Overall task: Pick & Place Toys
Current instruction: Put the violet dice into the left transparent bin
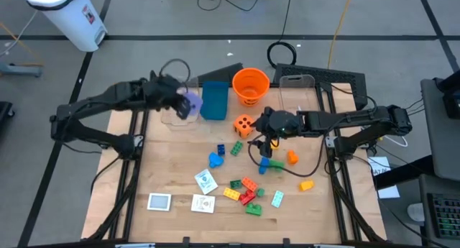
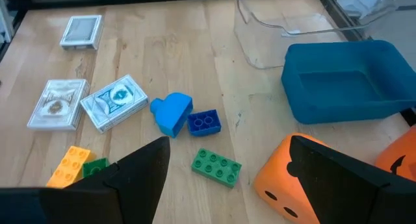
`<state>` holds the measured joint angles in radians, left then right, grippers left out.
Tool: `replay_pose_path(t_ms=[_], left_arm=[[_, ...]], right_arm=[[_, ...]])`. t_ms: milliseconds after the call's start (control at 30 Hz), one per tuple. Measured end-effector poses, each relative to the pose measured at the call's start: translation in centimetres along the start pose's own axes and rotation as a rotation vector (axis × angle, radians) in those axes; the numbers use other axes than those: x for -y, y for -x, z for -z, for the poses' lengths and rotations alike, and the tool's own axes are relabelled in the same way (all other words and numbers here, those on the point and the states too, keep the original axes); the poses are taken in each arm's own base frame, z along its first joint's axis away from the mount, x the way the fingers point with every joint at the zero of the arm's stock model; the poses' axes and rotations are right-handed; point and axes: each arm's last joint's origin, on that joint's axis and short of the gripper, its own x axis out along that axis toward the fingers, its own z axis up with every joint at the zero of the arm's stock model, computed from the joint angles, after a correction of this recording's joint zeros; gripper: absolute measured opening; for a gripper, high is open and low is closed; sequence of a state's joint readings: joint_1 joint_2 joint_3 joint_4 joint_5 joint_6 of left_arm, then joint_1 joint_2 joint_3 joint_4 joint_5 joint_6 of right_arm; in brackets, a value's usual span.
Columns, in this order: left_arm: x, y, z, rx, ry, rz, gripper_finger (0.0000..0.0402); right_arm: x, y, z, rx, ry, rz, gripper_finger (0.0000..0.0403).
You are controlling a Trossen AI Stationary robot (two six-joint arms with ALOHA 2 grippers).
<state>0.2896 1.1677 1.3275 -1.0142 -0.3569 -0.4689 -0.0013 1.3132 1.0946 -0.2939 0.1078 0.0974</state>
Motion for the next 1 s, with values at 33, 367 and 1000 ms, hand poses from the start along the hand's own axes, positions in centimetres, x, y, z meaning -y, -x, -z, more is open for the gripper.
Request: replay_pose_path(t_ms=[33, 367, 1000], left_arm=[[-0.6, -0.2, -0.2, -0.009, 0.019, -0.035, 0.005], [-5.2, -5.3, -1.4, -0.149, 0.108, -0.222, 0.005], [-8.5, -16.6, -1.2, -0.415, 0.061, -0.429, 0.005]], right_arm=[[0.1, 0.0, 0.0, 0.003, -0.009, 0.003, 0.0309], [0.5, 0.0, -0.4, 0.039, -0.038, 0.012, 0.0309], [0.7, -0.1, -0.3, 0.033, -0.056, 0.045, 0.0309]])
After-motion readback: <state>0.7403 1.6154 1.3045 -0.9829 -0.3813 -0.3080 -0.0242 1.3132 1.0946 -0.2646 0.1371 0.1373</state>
